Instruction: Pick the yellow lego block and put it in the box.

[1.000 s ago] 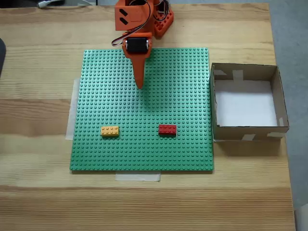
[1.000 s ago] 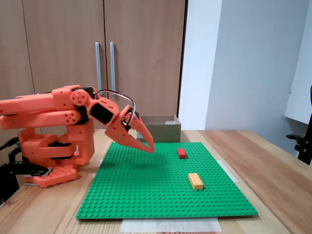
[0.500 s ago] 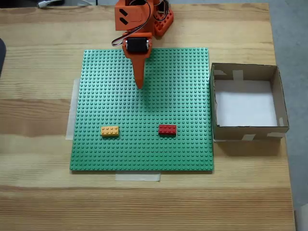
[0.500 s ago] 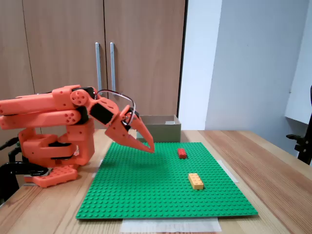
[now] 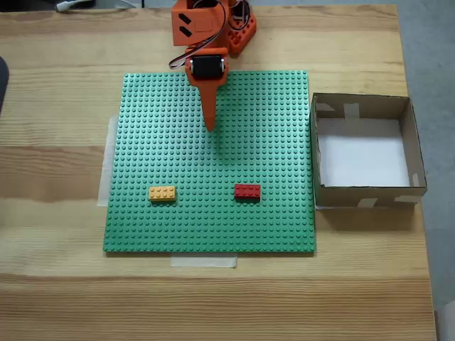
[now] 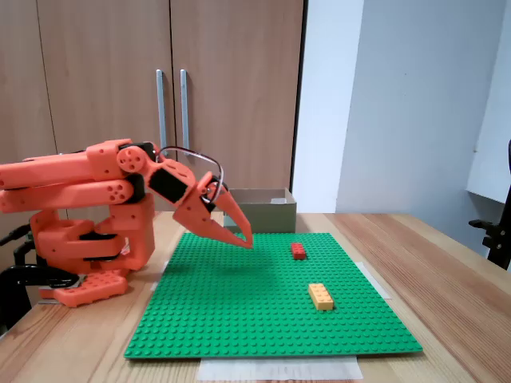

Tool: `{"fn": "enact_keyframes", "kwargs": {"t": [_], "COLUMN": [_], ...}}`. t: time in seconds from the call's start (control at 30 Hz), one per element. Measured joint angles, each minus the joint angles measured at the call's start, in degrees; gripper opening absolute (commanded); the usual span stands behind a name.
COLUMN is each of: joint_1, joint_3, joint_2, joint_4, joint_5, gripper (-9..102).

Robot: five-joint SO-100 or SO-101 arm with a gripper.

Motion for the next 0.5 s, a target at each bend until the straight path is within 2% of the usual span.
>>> {"fn": "enact_keyframes", "kwargs": {"t": [0.2,0.37,0.5], "joint_1": [1.9,4.1,6.9], "joint_3": [-2.9,-7.3,-15.2], "joint_2": [0.0,-1.0,-8.2], "joint_4": [-1.0,3.0,3.1], "joint_5": [-1.5,-2.7,-3.1], "gripper": [-1,-1,-1]}}
